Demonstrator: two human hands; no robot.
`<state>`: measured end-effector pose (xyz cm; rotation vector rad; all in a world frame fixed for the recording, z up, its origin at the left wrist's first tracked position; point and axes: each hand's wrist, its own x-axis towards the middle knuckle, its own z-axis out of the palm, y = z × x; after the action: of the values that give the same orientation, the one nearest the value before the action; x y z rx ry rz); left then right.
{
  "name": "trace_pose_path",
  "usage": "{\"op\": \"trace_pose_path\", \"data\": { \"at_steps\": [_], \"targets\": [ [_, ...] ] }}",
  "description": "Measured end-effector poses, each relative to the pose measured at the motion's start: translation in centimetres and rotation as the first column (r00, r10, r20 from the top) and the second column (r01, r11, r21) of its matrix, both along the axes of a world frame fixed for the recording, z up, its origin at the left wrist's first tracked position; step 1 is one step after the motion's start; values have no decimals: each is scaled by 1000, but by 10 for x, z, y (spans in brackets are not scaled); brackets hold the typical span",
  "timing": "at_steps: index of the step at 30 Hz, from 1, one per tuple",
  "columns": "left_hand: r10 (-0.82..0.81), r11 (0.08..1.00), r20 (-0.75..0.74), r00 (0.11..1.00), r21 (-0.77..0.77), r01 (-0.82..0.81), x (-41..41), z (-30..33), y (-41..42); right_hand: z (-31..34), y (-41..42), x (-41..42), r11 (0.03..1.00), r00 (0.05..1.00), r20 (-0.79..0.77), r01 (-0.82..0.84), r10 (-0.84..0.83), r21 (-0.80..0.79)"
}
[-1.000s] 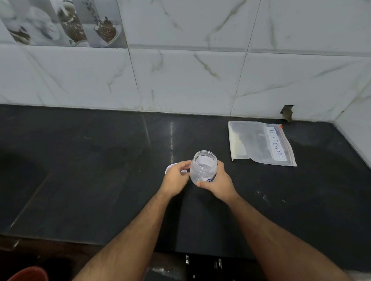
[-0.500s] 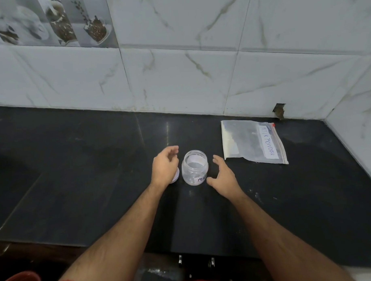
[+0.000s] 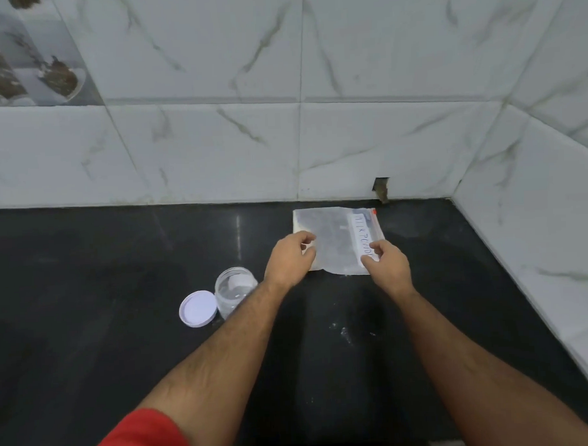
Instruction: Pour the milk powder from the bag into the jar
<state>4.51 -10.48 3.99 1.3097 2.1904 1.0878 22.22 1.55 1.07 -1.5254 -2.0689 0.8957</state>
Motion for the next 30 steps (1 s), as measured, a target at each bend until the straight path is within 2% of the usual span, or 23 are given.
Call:
{"op": "trace_pose_path", "data": {
  "at_steps": [7,13,18,22,25,28,30],
  "targets": [
    [-28,983,-8,1000,-180,26,29,-26,50,-16,71,31,994,988,144,59,-46,-92],
    [-39,951,15,999,-307,41,43,-40,75,-30,98,26,984,974,224,26,14,-176],
    [-27,945,39,999,-325,39,49,-40,88,-38,107,16,978,988,148,-10,41,-206],
    [55,963,33,998,-267,-44,48,-30,99,-32,102,10,991,999,-41,-21,16,-132],
    [157,972,50,986,-184,-146,46,-15,112,-26,96,5,994,980,-186,-84,68,-77],
    [211,973,107,971,-118,-199,43,5,126,-18,89,-3,989,966,-211,-140,147,49],
    [223,973,118,968,-88,-213,41,21,132,-5,79,-7,986,961,-226,-148,161,75]
  ]
}}
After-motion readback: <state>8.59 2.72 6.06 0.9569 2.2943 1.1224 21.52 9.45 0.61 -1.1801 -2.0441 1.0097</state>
